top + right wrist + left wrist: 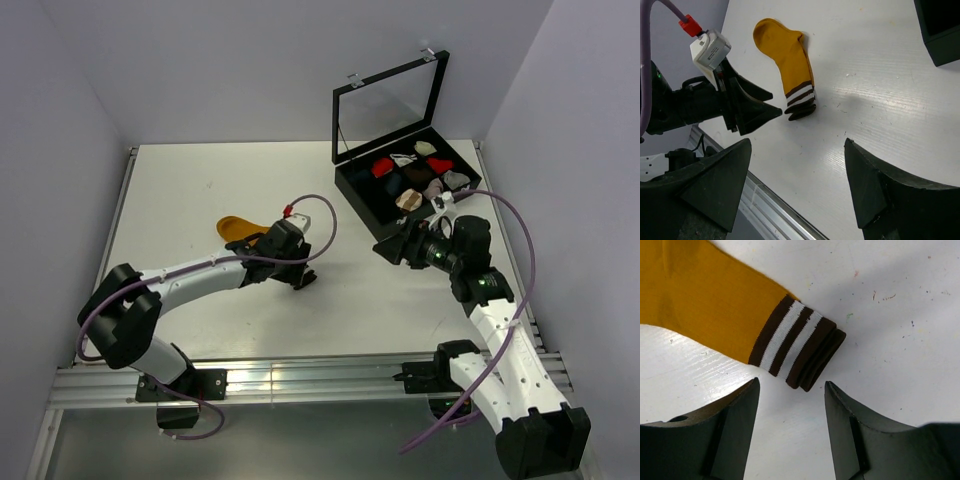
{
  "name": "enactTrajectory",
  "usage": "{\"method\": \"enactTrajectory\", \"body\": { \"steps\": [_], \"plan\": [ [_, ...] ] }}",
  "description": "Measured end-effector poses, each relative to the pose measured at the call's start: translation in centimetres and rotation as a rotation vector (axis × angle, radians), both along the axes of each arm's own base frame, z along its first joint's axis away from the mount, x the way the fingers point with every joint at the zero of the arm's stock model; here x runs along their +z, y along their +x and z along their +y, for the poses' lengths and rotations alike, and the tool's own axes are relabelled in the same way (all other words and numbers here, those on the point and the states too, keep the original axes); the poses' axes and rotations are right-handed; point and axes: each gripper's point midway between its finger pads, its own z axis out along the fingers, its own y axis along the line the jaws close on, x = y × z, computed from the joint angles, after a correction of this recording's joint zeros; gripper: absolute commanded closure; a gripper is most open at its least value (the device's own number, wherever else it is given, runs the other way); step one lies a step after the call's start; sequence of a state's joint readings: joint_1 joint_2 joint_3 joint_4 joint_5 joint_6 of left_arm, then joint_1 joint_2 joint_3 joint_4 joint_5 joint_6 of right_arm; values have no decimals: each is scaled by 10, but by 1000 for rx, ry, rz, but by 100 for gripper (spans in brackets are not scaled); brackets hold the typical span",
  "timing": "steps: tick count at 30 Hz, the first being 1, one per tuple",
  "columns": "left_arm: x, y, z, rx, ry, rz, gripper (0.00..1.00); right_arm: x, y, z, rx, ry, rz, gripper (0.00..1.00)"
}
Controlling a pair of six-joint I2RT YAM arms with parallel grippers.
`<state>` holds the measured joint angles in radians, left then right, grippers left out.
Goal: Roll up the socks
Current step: Move the sock to the center of the board.
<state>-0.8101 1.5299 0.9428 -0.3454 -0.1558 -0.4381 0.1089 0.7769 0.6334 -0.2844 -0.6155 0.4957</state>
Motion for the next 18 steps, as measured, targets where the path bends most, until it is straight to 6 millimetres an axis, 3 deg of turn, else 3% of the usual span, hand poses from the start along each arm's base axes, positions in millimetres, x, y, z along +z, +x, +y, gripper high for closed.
{"method": "enactTrajectory", "body": {
  "steps": [6, 13, 18],
  "plan": [
    [3, 6, -6, -66, 41, -89, 38, 3, -4, -3, -8, -19, -23, 18],
    [-22, 0, -14, -164, 153, -115, 38, 5, -7, -7, -27, -32, -41, 18],
    [-22, -4, -19, -219, 187, -147, 39, 5, -7, -9, -36, -38, -41, 18]
  ]
}}
